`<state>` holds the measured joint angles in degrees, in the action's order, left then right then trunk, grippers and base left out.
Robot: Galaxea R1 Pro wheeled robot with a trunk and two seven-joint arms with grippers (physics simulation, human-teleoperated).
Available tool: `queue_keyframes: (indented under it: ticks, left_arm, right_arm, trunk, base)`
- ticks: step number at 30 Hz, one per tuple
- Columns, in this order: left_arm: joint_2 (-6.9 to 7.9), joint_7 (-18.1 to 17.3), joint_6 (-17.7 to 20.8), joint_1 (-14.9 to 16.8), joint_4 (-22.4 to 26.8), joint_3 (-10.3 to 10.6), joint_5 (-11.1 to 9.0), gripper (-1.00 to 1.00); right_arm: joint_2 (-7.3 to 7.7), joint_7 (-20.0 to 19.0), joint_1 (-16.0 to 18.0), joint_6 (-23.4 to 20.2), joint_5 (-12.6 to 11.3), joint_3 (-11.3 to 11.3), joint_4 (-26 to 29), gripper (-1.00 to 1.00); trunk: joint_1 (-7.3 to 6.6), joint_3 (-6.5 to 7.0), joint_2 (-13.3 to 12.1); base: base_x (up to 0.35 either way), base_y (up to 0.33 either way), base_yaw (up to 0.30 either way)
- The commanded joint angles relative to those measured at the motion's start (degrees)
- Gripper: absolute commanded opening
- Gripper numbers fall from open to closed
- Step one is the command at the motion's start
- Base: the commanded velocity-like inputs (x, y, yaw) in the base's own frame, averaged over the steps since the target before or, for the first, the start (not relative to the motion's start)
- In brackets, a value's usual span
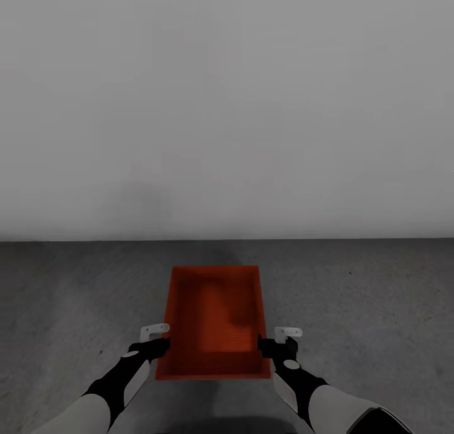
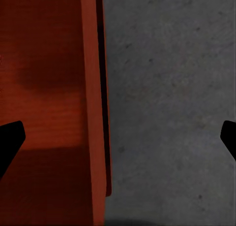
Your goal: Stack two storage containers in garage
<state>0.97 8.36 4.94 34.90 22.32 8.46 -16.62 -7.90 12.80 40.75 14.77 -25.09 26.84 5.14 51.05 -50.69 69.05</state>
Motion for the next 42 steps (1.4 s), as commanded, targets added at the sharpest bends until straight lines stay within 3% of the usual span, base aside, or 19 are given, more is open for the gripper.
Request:
queue_keyframes:
  ticks: [1,42]
  left_arm:
    - [0.07,0.4,0.2,0.0,0.1,0.5,-0.5,1.0]
    - [-0.01,0.7,0.0,0.0,0.3,0.4,-0.5,1.0]
  right_arm:
    - [-0.01,0.2,0.0,0.2,-0.5,0.5,0.0,1.0]
    - [-0.01,0.2,0.0,0.2,-0.6,0.5,0.0,1.0]
  trunk:
    - [-0.22,0.15,-0.4]
    - [-9.23,7.51,-16.8]
  base:
    - [0.0,0.0,0.0]
    - [0.0,0.0,0.0]
